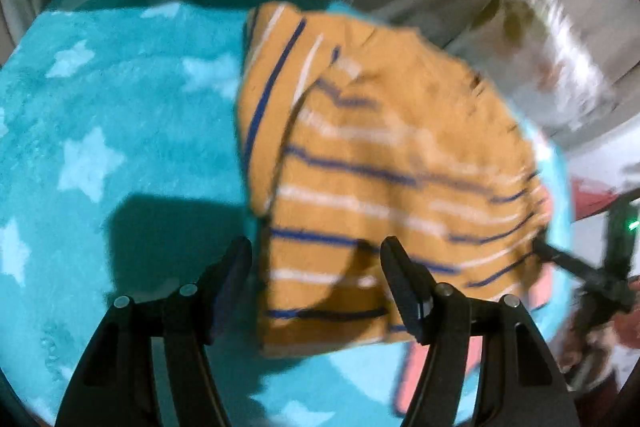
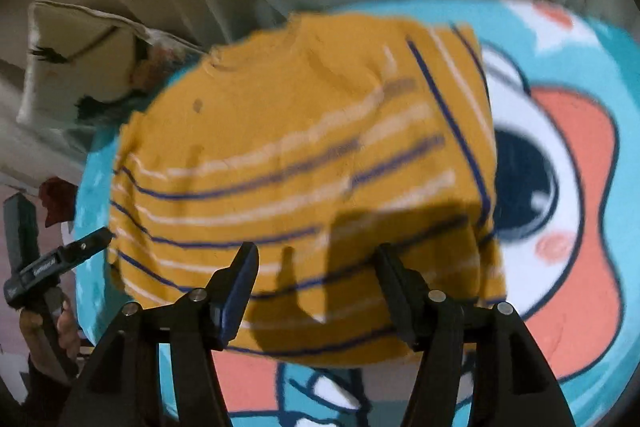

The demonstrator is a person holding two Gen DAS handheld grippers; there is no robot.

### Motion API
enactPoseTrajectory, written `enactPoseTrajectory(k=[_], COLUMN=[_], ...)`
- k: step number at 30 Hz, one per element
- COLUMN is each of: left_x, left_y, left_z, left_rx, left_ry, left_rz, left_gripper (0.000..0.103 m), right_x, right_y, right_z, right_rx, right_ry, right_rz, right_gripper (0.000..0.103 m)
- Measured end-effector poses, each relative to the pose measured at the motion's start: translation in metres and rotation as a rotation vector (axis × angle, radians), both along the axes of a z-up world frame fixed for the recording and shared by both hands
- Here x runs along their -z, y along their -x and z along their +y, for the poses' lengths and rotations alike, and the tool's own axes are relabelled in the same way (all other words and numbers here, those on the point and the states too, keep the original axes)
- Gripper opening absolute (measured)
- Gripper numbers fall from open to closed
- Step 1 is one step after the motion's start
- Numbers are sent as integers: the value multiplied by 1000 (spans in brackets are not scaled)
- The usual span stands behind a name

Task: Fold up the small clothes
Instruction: 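Lay the hem over the collar and open both tools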

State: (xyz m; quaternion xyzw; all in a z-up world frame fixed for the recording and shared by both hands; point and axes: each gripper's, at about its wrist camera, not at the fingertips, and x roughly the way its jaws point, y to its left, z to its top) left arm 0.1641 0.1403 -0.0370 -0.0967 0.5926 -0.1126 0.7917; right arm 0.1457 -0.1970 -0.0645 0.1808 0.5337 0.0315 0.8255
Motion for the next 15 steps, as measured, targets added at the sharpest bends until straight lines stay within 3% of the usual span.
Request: enactPoseTrajectory(k=[2, 6, 10, 12, 13, 15], left_x=[12, 15, 15, 14, 13, 6], left_y=[1, 7, 12, 17, 20, 28], left_z=[1, 10, 25, 33, 36, 46], left_rx=[-18, -56, -115, -154, -170, -200], left_ry=[-97, -168, -207, -213, -215, -216], left_rz=[23, 28, 33, 35, 35, 16], left_gripper=[66, 66, 70, 71, 71, 71], right_x=[12, 19, 16, 19, 21, 18], right_y=[0, 7, 14, 17, 21, 31], right_z=[-9, -43, -75, -89, -100, -117], right_rx=[27, 87, 151, 208, 218, 245], right_ry=[18, -4, 55, 235, 215, 103], right_rz=[32, 51, 52, 101, 95, 68], right_gripper=[65, 63, 59, 68, 76, 76])
